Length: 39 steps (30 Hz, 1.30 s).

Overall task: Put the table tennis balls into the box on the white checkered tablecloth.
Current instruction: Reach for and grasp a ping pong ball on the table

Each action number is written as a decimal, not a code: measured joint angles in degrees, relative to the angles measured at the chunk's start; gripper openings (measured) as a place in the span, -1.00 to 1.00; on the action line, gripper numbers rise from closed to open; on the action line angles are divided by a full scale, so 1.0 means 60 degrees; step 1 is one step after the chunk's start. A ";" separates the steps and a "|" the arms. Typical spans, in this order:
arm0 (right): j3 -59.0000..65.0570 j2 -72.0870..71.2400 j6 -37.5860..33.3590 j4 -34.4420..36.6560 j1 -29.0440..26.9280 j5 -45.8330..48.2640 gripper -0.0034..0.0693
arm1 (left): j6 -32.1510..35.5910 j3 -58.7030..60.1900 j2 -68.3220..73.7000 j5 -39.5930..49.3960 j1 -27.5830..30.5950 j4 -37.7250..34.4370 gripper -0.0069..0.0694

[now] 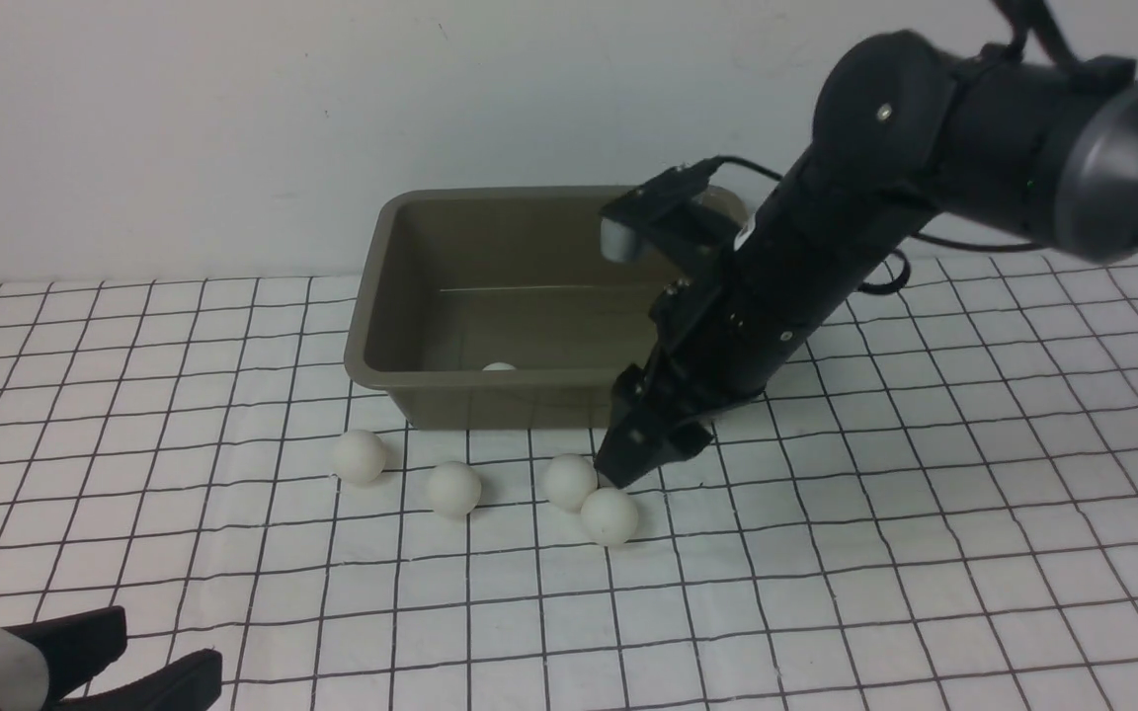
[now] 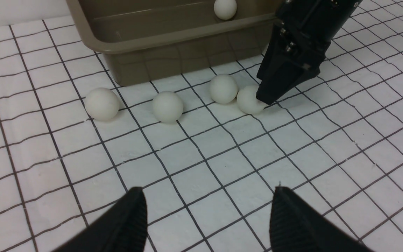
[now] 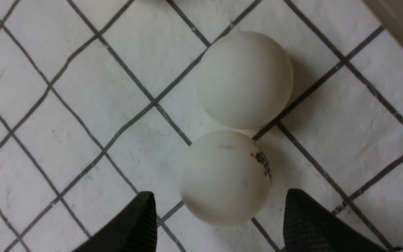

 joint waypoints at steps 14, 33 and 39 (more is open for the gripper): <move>0.0000 0.0282 -0.0542 0.0782 0.0008 -0.0348 0.31 | 0.0000 0.0000 0.0000 -0.0003 0.0000 0.0034 0.31; 0.0000 0.0282 -0.0497 0.0685 0.0008 -0.0212 0.15 | 0.0000 0.0000 0.0000 -0.0003 0.0000 0.0034 0.31; -0.0008 0.0282 -0.0363 0.0379 0.0008 -0.0067 -0.03 | 0.0000 0.0000 0.0000 -0.0003 0.0000 0.0034 0.31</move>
